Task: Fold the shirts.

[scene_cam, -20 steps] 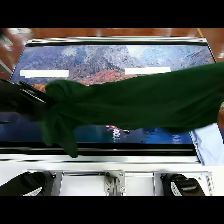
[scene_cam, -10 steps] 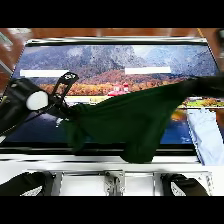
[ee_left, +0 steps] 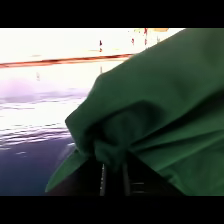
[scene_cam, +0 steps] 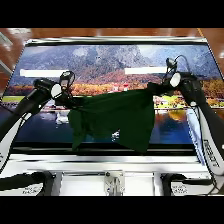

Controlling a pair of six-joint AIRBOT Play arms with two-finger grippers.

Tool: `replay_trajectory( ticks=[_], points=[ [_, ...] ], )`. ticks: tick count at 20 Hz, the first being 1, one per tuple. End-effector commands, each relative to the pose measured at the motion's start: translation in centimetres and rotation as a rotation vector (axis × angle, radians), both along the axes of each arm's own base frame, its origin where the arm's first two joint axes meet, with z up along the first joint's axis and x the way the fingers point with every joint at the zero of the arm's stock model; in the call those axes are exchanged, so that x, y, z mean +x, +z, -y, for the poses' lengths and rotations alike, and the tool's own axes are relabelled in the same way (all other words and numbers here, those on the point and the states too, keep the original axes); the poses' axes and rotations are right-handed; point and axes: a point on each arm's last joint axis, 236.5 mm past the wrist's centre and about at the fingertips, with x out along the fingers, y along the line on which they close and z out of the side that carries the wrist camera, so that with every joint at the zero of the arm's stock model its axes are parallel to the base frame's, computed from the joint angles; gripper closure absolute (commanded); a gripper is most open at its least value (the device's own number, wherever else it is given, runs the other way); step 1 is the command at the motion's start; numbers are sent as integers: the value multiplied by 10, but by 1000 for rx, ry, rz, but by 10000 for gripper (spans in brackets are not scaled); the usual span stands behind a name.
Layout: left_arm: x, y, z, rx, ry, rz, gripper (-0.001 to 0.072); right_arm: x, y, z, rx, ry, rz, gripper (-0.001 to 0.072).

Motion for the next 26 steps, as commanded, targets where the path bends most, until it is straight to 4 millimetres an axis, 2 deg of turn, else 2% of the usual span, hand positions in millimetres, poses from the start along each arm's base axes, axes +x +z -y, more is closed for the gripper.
replay_trajectory(
  ticks=[1,2,3,5,6,7,9,10,11,14,16,18,20,22,26],
  points=[
    [-1,-15,5,-46,44,-54,445,13,-8,-32,172,-41,-3,475],
    [-4,-8,-1,-36,45,-79,201,15,9,-34,166,22,38,189],
    [-8,1,-7,-24,46,-110,34,15,31,-35,145,108,78,74],
    [-22,29,-16,22,-84,-155,-1,3,75,-20,89,221,128,74],
    [-30,44,-22,42,-146,-161,0,-7,89,-2,40,247,132,74],
    [-38,56,-33,66,-173,-162,0,-21,96,25,-27,244,105,76],
    [-61,69,-46,43,-157,-177,0,-62,91,93,-131,194,-52,79],
    [-79,66,-45,-3,-145,-200,0,-84,83,114,-118,183,-135,80],
    [-100,55,-40,-54,-119,-239,0,-101,74,127,-54,158,-193,79],
    [-171,-1,-19,-198,-67,-387,0,-121,48,137,182,32,-223,77],
    [-202,-30,-7,-279,-12,-448,0,-139,25,141,218,6,-278,77],
    [-215,-49,-5,-294,18,-468,0,-147,7,139,229,-11,-303,78],
    [-211,-62,-6,-292,51,-443,0,-149,-4,137,239,-23,-305,77],
    [-202,-69,-5,-295,90,-418,1,-145,-9,139,231,-40,-290,77],
    [-211,-88,2,-270,78,-484,2,-140,-13,136,260,-63,-285,78]
  ],
)
